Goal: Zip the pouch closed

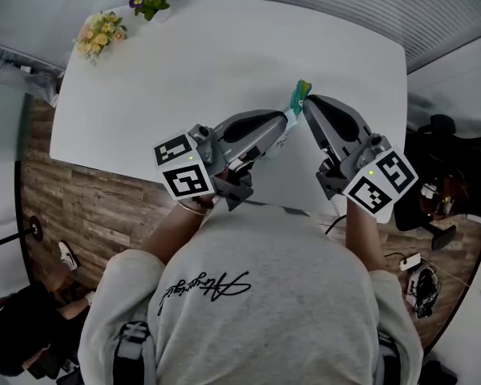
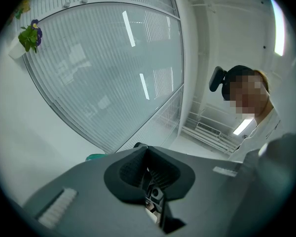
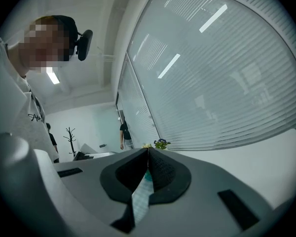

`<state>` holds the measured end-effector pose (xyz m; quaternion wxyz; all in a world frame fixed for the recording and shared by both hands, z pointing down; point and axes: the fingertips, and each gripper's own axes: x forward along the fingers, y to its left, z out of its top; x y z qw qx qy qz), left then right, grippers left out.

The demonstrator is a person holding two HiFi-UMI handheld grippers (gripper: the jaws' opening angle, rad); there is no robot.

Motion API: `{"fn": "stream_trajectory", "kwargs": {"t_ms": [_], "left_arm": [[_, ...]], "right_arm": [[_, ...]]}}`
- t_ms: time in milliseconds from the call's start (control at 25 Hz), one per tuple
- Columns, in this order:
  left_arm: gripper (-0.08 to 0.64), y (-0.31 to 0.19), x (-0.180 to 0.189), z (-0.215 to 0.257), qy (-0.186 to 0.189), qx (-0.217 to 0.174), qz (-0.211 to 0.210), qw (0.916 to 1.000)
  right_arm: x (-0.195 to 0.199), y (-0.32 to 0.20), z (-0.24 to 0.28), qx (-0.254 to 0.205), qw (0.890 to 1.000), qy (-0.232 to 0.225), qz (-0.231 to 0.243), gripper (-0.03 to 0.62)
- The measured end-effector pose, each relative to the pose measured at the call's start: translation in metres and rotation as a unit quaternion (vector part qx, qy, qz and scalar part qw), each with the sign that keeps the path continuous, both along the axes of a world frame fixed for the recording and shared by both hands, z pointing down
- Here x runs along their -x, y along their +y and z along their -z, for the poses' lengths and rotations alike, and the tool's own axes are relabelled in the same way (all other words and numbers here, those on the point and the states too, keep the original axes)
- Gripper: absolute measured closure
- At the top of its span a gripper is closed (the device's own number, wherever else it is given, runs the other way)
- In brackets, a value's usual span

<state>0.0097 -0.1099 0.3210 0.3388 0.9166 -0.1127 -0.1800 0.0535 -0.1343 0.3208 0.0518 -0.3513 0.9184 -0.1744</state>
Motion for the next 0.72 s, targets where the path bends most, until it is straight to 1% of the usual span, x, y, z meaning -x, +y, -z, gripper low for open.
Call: {"fn": "stream_trajectory", "kwargs": {"t_ms": [160,360,520,720], "left_arm": [[0.558,-0.001,-0.001,-0.001,0.003,0.002,-0.001,1.0],[0.558,-0.005,-0.002,0.0,0.006,0.003,-0.002,1.0],[0.558,-0.006,-0.001,-0.002,0.006,0.005,-0.001,1.0],[0.558,-0.007,-0.003,-0.003,0.009,0.011,-0.004,0.9999]], "right_arm": [[-0.002,-0.001,-0.001,-0.001,1.0,0.004,-0.005,0.588],[-0.005,-0.009,-0.002,-0.006,0.999,0.017,-0.026,0.588],[-0.006,-0.011,-0.004,-0.007,0.999,0.023,-0.028,0.588],[-0.01,-0.017,-0.01,-0.007,0.998,0.042,-0.054,0.588]]}}
